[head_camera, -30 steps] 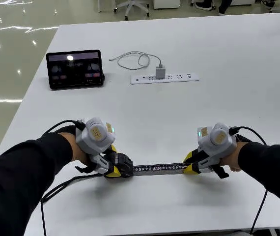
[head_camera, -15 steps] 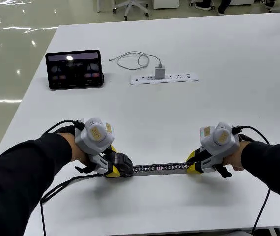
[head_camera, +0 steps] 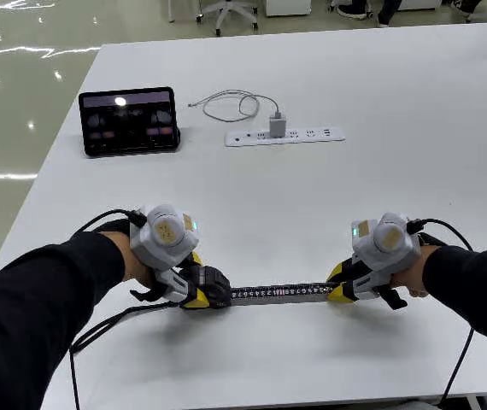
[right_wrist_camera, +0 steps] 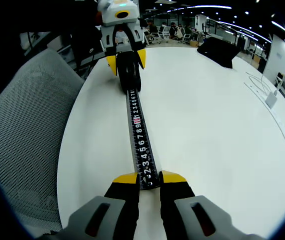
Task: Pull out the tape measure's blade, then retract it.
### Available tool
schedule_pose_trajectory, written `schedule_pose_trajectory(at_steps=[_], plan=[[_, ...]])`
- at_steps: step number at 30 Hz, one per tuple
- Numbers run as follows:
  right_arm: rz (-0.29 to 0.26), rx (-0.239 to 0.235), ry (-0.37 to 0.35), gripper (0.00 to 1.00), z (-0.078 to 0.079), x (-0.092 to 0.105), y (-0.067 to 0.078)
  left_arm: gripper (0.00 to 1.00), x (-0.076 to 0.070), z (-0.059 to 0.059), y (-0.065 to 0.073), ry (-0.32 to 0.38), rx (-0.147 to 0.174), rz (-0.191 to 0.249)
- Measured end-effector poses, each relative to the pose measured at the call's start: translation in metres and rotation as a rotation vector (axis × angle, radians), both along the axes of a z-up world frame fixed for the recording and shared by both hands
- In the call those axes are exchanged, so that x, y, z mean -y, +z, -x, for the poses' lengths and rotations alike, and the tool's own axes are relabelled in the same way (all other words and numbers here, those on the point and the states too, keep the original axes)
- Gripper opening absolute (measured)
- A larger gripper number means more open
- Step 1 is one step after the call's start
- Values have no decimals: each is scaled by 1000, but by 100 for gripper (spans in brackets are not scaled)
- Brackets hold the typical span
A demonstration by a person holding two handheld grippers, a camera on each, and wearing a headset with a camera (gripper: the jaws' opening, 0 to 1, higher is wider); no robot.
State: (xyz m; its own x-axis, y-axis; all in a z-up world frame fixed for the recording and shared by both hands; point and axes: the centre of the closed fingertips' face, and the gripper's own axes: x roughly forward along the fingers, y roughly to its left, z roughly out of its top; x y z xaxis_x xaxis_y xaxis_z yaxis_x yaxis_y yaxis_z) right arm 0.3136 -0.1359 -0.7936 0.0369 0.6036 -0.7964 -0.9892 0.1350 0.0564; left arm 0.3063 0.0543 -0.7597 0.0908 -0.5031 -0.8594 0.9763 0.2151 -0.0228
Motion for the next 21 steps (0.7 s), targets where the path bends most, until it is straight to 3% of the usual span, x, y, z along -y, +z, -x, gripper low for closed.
schedule_pose_trajectory(at_steps=[21], plan=[[10, 1, 5, 10, 0, 6, 0, 33, 0, 0, 0, 2, 0, 0]])
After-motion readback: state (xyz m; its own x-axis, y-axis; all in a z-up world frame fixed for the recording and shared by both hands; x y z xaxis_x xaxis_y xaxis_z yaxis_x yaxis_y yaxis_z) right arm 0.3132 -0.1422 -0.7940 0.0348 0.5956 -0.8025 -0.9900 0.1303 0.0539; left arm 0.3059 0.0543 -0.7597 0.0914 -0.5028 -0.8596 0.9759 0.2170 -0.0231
